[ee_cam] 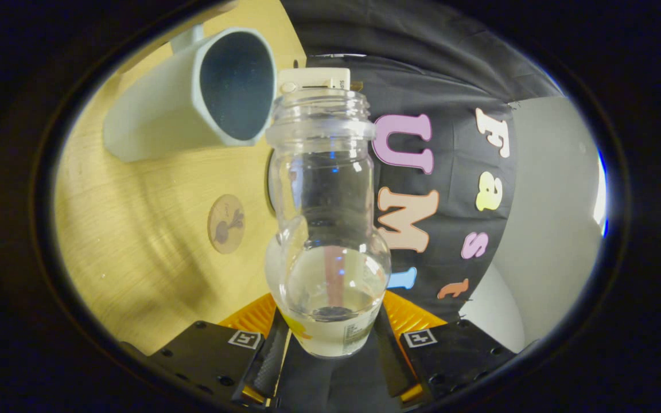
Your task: Take the bottle from table, then pour the juice into the cup, finally place the bottle on the coaster
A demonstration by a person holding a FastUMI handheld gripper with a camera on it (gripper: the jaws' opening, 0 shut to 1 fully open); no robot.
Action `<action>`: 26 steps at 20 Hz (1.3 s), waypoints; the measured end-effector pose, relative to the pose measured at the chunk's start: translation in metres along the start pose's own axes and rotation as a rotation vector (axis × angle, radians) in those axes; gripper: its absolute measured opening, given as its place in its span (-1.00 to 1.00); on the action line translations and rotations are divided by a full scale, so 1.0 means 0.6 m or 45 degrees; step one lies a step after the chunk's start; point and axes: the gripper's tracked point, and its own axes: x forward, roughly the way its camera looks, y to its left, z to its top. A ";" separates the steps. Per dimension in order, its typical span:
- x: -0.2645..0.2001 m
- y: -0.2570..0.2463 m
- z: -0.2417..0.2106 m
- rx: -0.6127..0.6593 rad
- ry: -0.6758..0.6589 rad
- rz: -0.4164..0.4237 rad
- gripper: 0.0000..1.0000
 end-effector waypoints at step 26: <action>0.007 -0.057 0.007 -0.135 -0.052 -0.095 0.48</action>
